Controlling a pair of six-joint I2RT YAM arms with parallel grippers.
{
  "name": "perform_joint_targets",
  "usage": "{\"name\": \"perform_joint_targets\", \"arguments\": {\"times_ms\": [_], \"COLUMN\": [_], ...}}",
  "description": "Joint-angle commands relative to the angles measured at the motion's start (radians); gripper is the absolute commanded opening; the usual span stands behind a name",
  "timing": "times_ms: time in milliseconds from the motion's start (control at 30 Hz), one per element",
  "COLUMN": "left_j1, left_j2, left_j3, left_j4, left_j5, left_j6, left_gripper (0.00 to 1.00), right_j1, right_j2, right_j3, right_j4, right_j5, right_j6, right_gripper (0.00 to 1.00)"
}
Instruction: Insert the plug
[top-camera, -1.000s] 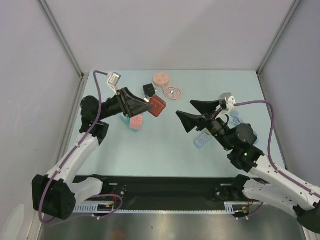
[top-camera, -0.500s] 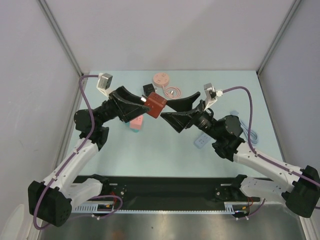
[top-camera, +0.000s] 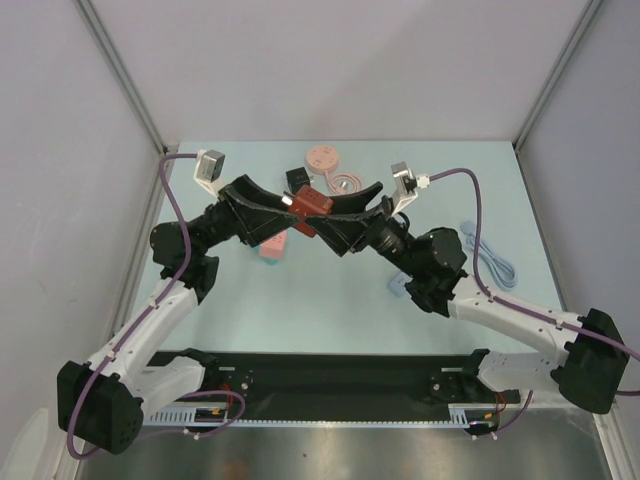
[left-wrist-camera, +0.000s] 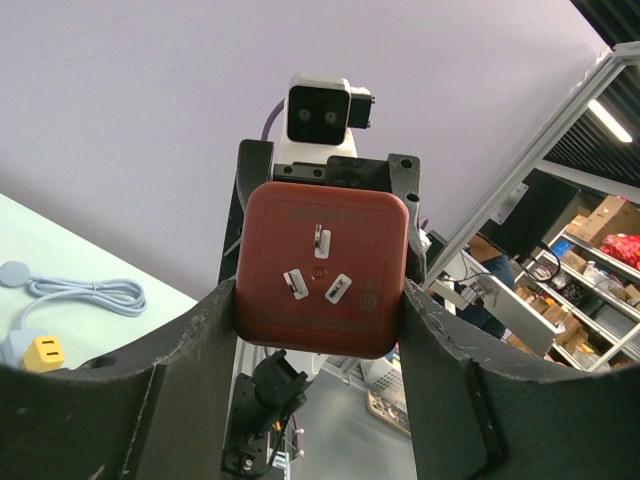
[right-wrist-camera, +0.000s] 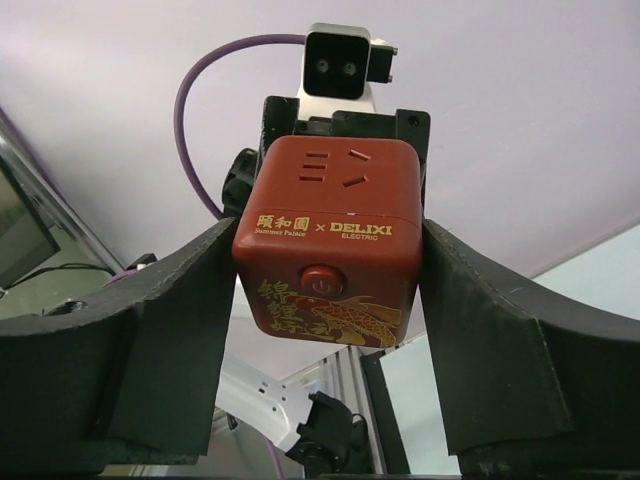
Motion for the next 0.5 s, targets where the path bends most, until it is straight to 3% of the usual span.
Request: {"name": "perform_joint_targets", "arguments": {"times_ms": [0, 300, 367, 400, 433, 467], "left_j1": [-0.007, -0.015, -0.020, -0.021, -0.021, -0.021], "left_j2": [-0.016, -0.018, -0.013, -0.013, -0.012, -0.016], "left_j3": [0.003, -0.007, -0.015, -0.018, -0.021, -0.029], "left_j4": [0.058, 0.038, 0.047, 0.051, 0.051, 0.044], "left_j5": [-0.031, -0.037, -0.036, -0.036, -0.037, -0.039], "left_j6": [0.017, 0.040, 0.042, 0.042, 0.042, 0.042], "left_gripper": [0.00, 0.00, 0.00, 0.00, 0.01, 0.12], "right_j1": [0.034, 0.051, 0.054, 0.052, 0.052, 0.052], "right_j2": [0.006, 0.028, 0.034, 0.041, 0.044, 0.047], "right_j3": [0.045, 0.045, 0.042, 0.044, 0.042, 0.038], "right_j4": [0.070, 0.094, 0.119, 0.125, 0.133, 0.151], "right_j5": [0.068, 0.114, 0.112, 0.109, 0.096, 0.089], "right_j6": [-0.015, -0.028, -0.031, -0.033, -0.034, -0.034], "right_gripper": [0.73, 0.64, 0.51, 0.31, 0.23, 0.16]}}
